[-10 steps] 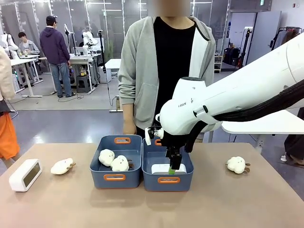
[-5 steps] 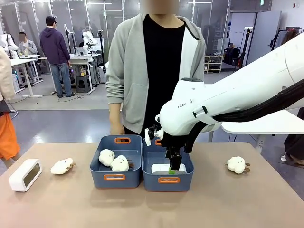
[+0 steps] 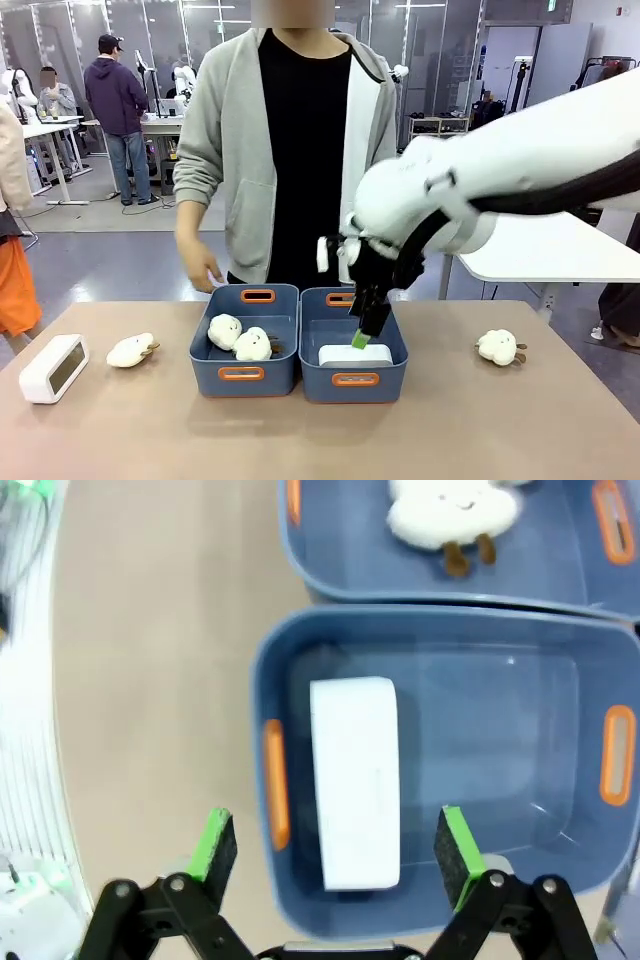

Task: Sort the digital clocks into the basket.
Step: Pick up the Digital clock from the table and place it into the empty Plastic storage basket.

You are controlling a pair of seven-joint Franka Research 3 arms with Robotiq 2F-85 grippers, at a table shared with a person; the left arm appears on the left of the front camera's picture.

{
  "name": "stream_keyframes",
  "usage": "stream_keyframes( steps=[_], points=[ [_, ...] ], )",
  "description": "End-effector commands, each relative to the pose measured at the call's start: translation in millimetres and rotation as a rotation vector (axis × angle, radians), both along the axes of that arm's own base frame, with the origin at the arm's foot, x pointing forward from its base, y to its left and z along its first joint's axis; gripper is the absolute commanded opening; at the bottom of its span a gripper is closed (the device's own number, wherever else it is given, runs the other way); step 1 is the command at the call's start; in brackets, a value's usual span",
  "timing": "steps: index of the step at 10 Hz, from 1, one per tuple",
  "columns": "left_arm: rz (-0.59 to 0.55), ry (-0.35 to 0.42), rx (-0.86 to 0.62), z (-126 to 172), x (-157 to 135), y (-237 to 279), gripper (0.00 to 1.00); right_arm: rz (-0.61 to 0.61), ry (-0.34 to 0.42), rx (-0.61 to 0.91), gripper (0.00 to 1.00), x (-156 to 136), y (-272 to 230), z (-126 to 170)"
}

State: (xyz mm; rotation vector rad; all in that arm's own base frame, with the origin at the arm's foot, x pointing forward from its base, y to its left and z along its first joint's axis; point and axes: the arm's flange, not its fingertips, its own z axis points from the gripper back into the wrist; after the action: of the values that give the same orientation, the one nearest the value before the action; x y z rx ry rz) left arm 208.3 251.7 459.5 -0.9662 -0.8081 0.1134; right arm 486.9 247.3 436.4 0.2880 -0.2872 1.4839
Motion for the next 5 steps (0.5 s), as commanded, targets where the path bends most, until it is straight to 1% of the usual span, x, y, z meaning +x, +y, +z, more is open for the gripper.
stream_keyframes(
  steps=[1,2,3,4,5],
  points=[
    [-0.010,-0.031,-0.005,2,1,2,1.00,-0.136,0.081,0.176,1.00,-22,-54,17],
    [-0.010,-0.031,-0.005,2,1,2,1.00,-0.271,0.160,0.254,1.00,-28,-76,16],
    [-0.010,-0.031,-0.005,2,1,2,1.00,-0.367,0.232,0.313,1.00,-39,-98,14],
    [-0.010,-0.031,-0.005,2,1,2,1.00,-0.456,0.320,0.346,1.00,-54,-129,12],
    [-0.010,-0.031,-0.005,2,1,2,1.00,-0.524,0.404,0.413,1.00,-76,-164,5]
  ],
)
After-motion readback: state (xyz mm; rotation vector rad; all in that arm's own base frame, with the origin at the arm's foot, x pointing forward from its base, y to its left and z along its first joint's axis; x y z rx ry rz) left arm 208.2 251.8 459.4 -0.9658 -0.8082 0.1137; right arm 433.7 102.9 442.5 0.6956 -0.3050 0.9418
